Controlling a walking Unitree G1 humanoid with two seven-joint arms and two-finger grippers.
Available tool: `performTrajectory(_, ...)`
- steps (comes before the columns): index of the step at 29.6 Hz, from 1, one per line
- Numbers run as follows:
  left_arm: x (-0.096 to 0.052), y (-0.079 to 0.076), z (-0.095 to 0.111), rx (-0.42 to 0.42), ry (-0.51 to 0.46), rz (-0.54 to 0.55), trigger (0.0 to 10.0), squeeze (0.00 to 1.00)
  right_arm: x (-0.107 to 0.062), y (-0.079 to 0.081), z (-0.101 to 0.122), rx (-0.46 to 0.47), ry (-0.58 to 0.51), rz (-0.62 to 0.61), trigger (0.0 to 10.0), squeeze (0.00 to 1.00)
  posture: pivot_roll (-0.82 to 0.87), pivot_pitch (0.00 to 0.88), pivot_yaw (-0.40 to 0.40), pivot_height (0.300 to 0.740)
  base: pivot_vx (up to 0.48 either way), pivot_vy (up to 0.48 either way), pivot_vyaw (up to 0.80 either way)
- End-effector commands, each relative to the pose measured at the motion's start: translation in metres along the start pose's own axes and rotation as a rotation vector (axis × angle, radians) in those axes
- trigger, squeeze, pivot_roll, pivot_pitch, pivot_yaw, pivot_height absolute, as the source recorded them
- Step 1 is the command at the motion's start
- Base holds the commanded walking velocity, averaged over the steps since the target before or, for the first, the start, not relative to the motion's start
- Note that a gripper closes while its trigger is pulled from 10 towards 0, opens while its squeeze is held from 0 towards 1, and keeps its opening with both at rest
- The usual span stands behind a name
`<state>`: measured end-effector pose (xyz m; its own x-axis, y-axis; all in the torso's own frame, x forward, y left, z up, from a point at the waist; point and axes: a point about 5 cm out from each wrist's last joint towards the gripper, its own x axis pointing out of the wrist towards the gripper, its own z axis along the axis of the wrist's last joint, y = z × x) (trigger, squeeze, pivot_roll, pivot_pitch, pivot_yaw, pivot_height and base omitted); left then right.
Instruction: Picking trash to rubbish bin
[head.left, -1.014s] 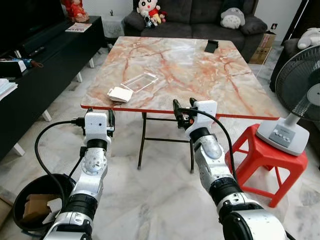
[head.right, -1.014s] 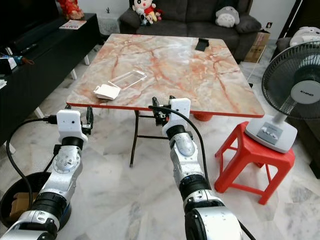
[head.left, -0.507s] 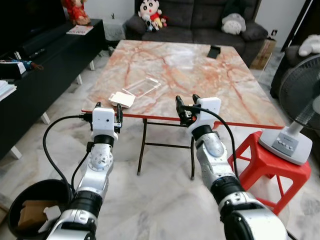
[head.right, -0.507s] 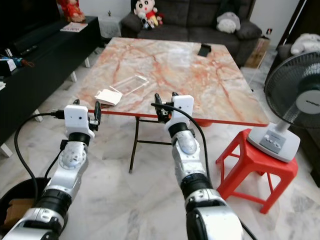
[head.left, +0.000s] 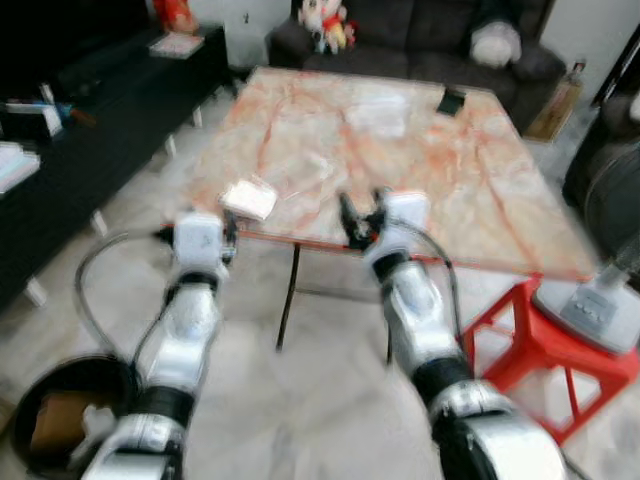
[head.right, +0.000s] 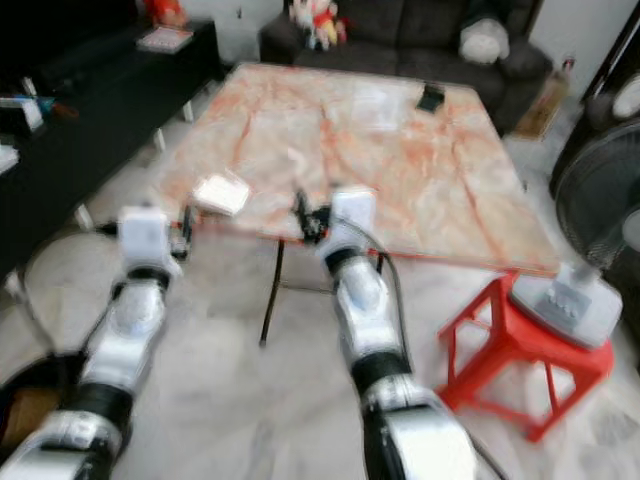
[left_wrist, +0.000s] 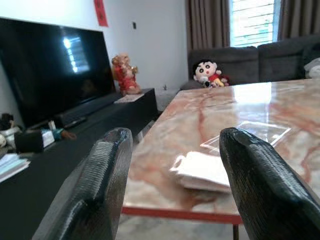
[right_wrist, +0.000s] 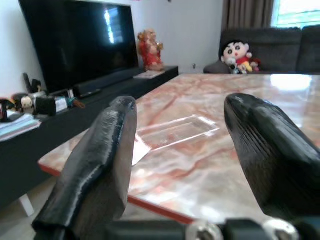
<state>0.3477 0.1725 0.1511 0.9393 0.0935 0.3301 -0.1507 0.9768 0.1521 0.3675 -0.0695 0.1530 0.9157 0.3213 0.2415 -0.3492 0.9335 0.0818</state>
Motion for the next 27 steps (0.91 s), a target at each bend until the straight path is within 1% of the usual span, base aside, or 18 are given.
performTrajectory(1,0.0017,-0.0124,0.0047,-0.018,-0.008,-0.028,10.0,0.00,-0.0006,-0.0121,0.0044,-0.018,-0.009,-0.029,10.0,0.00,0.04,0.000,-0.059,0.740,0.311,0.000,0.00)
performTrajectory(5,0.0023,-0.0117,0.0050,-0.017,-0.009,-0.027,10.0,0.00,-0.0003,-0.0107,0.0048,-0.029,-0.012,-0.023,10.0,0.00,0.05,0.000,-0.058,0.740,0.310,0.000,0.00)
performTrajectory(8,0.0028,-0.0110,0.0053,-0.017,-0.008,-0.028,10.0,0.00,0.0000,-0.0090,0.0051,-0.020,-0.016,-0.020,10.0,0.00,0.05,0.000,-0.059,0.740,0.311,0.000,0.58)
performTrajectory(10,0.0030,-0.0114,0.0053,-0.017,-0.008,-0.030,10.0,0.00,0.0001,-0.0096,0.0044,-0.001,-0.011,-0.031,10.0,0.00,0.05,0.000,-0.060,0.740,0.315,0.000,0.00)
performTrajectory(18,0.0034,-0.0131,0.0062,-0.020,-0.008,-0.035,10.0,0.00,0.0001,-0.0099,0.0051,-0.020,-0.011,-0.025,10.0,0.00,0.05,0.000,-0.059,0.740,0.313,0.000,0.00)
performTrajectory(27,0.0043,-0.0129,0.0072,-0.019,-0.010,-0.037,10.0,0.00,0.0000,-0.0091,0.0045,-0.017,-0.010,-0.025,10.0,0.00,0.05,0.000,-0.058,0.740,0.312,0.000,0.00)
